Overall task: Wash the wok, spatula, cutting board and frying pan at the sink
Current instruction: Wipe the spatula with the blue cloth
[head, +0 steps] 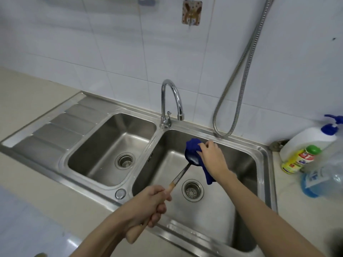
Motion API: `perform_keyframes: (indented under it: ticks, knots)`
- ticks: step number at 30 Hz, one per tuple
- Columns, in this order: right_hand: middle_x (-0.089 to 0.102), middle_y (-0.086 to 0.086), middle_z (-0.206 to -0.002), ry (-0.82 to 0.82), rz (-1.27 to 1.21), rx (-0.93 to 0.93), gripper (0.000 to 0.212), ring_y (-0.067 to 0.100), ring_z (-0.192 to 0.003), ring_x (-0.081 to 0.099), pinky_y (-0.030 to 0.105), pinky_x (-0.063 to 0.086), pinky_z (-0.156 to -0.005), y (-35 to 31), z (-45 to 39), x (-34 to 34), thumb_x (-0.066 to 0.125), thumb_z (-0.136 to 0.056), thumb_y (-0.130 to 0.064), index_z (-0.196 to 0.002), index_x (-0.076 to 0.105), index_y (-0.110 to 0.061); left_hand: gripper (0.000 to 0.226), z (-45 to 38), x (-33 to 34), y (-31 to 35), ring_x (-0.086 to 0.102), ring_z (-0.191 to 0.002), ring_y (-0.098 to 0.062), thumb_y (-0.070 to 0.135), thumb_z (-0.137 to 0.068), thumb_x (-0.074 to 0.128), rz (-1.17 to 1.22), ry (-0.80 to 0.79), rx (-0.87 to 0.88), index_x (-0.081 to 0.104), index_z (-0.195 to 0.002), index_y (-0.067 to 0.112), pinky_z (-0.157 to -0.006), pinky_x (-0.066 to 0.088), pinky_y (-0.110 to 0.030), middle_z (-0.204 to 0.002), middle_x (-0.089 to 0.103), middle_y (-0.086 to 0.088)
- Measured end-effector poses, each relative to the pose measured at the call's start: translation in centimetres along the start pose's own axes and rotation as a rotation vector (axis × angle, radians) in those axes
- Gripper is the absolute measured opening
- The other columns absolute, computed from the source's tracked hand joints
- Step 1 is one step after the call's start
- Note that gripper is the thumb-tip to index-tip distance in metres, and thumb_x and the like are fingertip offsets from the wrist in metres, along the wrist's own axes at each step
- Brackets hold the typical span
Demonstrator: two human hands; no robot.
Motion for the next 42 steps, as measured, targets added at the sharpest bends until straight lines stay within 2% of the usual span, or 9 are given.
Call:
perform_keyframes:
  ticks: [6, 10, 15, 20, 24, 28, 33, 38, 42]
  knots:
    - [0.049, 0.004, -0.11, -0.107, -0.112, -0.217, 0.022, 0.018, -0.093, 0.053, 0.03, 0.047, -0.081, -4.5, 2.0, 1.7, 0.047, -0.097, -0.03, -0.11, 0.055, -0.014, 0.023, -0.6, -0.3, -1.8, 0.031, -0.031, -0.008, 0.026, -0.1, 0.042, 0.11, 0.036, -0.029, 0.051, -0.097, 0.005, -0.034, 0.025, -0.013, -0.049, 0.042, 0.003]
    - [0.05, 0.008, -0.113, -0.018, -0.032, -0.023, 0.027, 0.021, -0.098, 0.051, 0.033, 0.046, -0.084, 0.8, 0.8, 0.0, 0.046, -0.097, -0.029, -0.115, 0.053, -0.011, 0.023, 0.0, -0.3, -1.4, 0.029, -0.03, -0.007, 0.025, -0.101, 0.041, 0.1, 0.016, 0.001, 0.05, -0.098, 0.005, -0.034, 0.023, -0.011, -0.049, 0.041, 0.003]
    - [0.051, 0.005, -0.106, -0.02, -0.096, -0.175, 0.021, 0.02, -0.093, 0.054, 0.031, 0.048, -0.079, -3.6, 2.6, 1.1, 0.05, -0.095, -0.028, -0.106, 0.058, -0.012, 0.026, -0.7, 0.9, -0.5, 0.033, -0.035, -0.007, 0.032, -0.1, 0.042, 0.018, -0.005, 0.002, 0.05, -0.097, 0.007, -0.034, 0.027, -0.016, -0.049, 0.044, 0.006]
    - [0.05, 0.007, -0.114, 0.07, -0.16, 0.067, 0.026, 0.019, -0.099, 0.049, 0.029, 0.043, -0.085, 1.6, 1.9, -1.2, 0.048, -0.097, -0.028, -0.113, 0.056, -0.01, 0.025, -0.4, 1.3, -0.5, 0.032, -0.034, -0.008, 0.03, -0.1, 0.042, -0.012, -0.02, 0.025, 0.051, -0.099, 0.007, -0.033, 0.026, -0.015, -0.05, 0.043, 0.006]
    - [0.051, 0.003, -0.109, 0.031, -0.316, -0.218, 0.022, 0.011, -0.091, 0.048, 0.025, 0.044, -0.084, -5.8, 4.1, -1.1, 0.058, -0.091, -0.023, -0.108, 0.063, -0.01, 0.024, -1.7, 1.5, 0.6, 0.034, -0.036, -0.008, 0.028, -0.1, 0.041, -0.057, 0.024, 0.035, 0.05, -0.1, 0.007, -0.034, 0.028, -0.018, -0.05, 0.044, 0.006]
    - [0.047, -0.005, -0.105, -0.006, -0.484, -0.345, 0.018, 0.006, -0.088, 0.049, 0.018, 0.043, -0.081, -9.2, 7.0, -1.1, 0.056, -0.092, -0.02, -0.108, 0.063, -0.014, 0.027, -2.2, 1.0, -0.4, 0.037, -0.038, -0.007, 0.034, -0.1, 0.041, -0.052, 0.029, -0.004, 0.051, -0.099, 0.008, -0.035, 0.031, -0.02, -0.052, 0.046, 0.006]
    - [0.055, 0.0, -0.101, 0.058, -0.279, -0.403, 0.02, 0.011, -0.084, 0.054, 0.018, 0.044, -0.073, -8.8, 6.7, -0.8, 0.066, -0.084, -0.023, -0.103, 0.063, -0.017, 0.025, -2.3, 1.1, -0.8, 0.037, -0.038, -0.007, 0.033, -0.1, 0.041, -0.093, 0.014, -0.014, 0.051, -0.101, 0.01, -0.035, 0.031, -0.021, -0.051, 0.047, 0.007]
    - [0.061, 0.007, -0.094, 0.15, -0.057, -0.19, 0.018, 0.023, -0.081, 0.06, 0.029, 0.047, -0.068, -1.7, 2.5, -1.9, 0.075, -0.075, -0.018, -0.091, 0.067, -0.012, 0.026, -0.3, 1.8, -0.5, 0.035, -0.034, -0.008, 0.029, -0.1, 0.042, -0.093, -0.038, 0.009, 0.052, -0.104, 0.006, -0.033, 0.026, -0.014, -0.053, 0.045, 0.005]
    - [0.053, 0.009, -0.108, 0.118, -0.109, 0.039, 0.021, 0.024, -0.095, 0.056, 0.036, 0.051, -0.079, 4.4, 1.2, -1.6, 0.062, -0.089, -0.023, -0.106, 0.06, -0.011, 0.022, 0.2, 1.9, -0.4, 0.032, -0.032, -0.008, 0.025, -0.1, 0.043, 0.031, -0.047, -0.011, 0.053, -0.102, 0.005, -0.033, 0.024, -0.012, -0.051, 0.043, 0.003]
Point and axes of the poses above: each hand's wrist, its own z-axis away from the middle knuckle, its own x-axis out of the palm, y = z × x, the point moved 10 cm from there along -z, towards the middle knuckle
